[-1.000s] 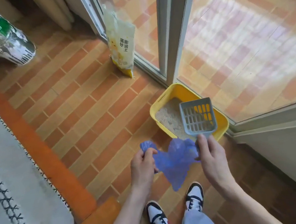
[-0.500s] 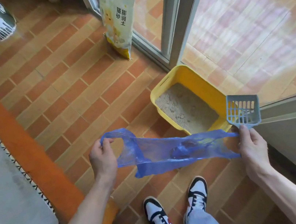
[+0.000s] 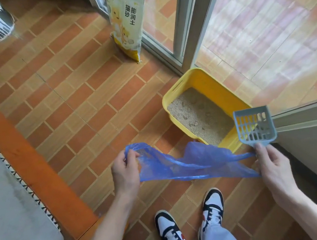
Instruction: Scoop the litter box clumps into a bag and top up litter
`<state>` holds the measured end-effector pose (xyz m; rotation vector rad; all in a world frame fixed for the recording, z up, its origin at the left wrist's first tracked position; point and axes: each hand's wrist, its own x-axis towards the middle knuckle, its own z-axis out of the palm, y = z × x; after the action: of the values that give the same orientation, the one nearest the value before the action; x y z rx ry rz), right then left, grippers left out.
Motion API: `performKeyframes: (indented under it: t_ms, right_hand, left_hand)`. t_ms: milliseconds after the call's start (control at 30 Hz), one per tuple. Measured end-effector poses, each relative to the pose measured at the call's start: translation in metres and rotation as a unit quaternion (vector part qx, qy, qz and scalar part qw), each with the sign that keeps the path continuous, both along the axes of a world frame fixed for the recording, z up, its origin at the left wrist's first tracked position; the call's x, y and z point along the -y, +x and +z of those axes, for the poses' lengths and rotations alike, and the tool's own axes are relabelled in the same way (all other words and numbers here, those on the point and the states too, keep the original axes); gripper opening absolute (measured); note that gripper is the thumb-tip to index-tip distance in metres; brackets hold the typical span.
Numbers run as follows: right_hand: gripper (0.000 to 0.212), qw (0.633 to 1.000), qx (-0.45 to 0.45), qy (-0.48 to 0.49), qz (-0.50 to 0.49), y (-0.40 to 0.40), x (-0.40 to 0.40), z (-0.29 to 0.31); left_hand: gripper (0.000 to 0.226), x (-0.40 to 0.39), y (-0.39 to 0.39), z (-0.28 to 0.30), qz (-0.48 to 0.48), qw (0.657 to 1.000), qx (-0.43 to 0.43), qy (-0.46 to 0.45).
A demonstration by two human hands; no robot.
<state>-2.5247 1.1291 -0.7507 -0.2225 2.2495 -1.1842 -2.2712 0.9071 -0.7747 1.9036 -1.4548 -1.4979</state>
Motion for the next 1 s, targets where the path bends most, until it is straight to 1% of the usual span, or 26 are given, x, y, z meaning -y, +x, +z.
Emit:
performKeyframes:
  t_ms: [100,200,233,300,367,400,433,500,567,600,700,767,833,900,967,1000]
  right_hand:
    - [0.03,0.999,0.012,0.022,0.048,0.011,-0.008,-0.01]
    - [0.029,0.993,-0.003,0.071,0.091,0.015,-0.012,-0.028]
    - [0.032,0.991,-0.016,0.084,0.103,0.016,-0.013,-0.033]
    - [0.04,0.984,-0.075,0.1,0.128,0.017,-0.013,-0.042]
    - [0.04,0.975,-0.132,0.095,0.15,0.021,-0.005,-0.041]
    - [0.035,0.976,-0.133,0.079,0.152,0.025,0.001,-0.039]
    - [0.028,0.981,-0.107,0.057,0.151,0.029,0.01,-0.035]
    - [0.02,0.981,-0.079,0.056,0.169,0.037,0.029,-0.039]
    - [0.013,0.967,-0.092,0.083,0.222,0.041,0.048,-0.058]
    - [0.013,0.959,-0.093,0.103,0.246,0.043,0.059,-0.07]
    - [0.028,0.938,-0.088,0.139,0.304,0.05,0.099,-0.113]
    - [0.03,0.927,-0.068,0.142,0.34,0.06,0.128,-0.139]
    - [0.027,0.908,-0.069,0.154,0.384,0.069,0.149,-0.166]
    - [0.02,0.882,-0.11,0.178,0.422,0.072,0.163,-0.189]
    - [0.01,0.868,-0.143,0.205,0.43,0.07,0.169,-0.202]
    - [0.012,0.863,-0.156,0.216,0.428,0.067,0.17,-0.203]
  left_hand:
    - [0.025,-0.005,-0.008,-0.005,-0.021,0.998,-0.027,0.048]
    - [0.025,-0.008,-0.015,-0.013,-0.029,0.996,-0.038,0.069]
    - [0.025,-0.009,-0.016,-0.016,-0.03,0.996,-0.037,0.072]
    - [0.026,-0.009,-0.018,-0.024,-0.033,0.995,-0.038,0.08]
    - [0.027,-0.009,-0.018,-0.033,-0.04,0.995,-0.039,0.087]
    - [0.028,-0.009,-0.018,-0.036,-0.045,0.994,-0.038,0.089]
    - [0.028,-0.009,-0.019,-0.04,-0.047,0.994,-0.036,0.091]
    - [0.028,-0.008,-0.019,-0.044,-0.046,0.994,-0.034,0.092]
    - [0.027,-0.005,-0.019,-0.047,-0.055,0.994,-0.031,0.093]
    - [0.026,-0.004,-0.018,-0.048,-0.063,0.993,-0.032,0.097]
    - [0.025,0.001,-0.016,-0.05,-0.094,0.987,-0.056,0.114]
    - [0.024,0.006,-0.015,-0.051,-0.114,0.982,-0.08,0.13]
    - [0.023,0.01,-0.014,-0.052,-0.123,0.976,-0.098,0.154]
    - [0.021,0.014,-0.011,-0.052,-0.126,0.972,-0.105,0.167]
    - [0.016,0.018,-0.005,-0.054,-0.138,0.977,-0.081,0.143]
    - [0.018,0.02,-0.001,-0.057,-0.149,0.981,-0.04,0.115]
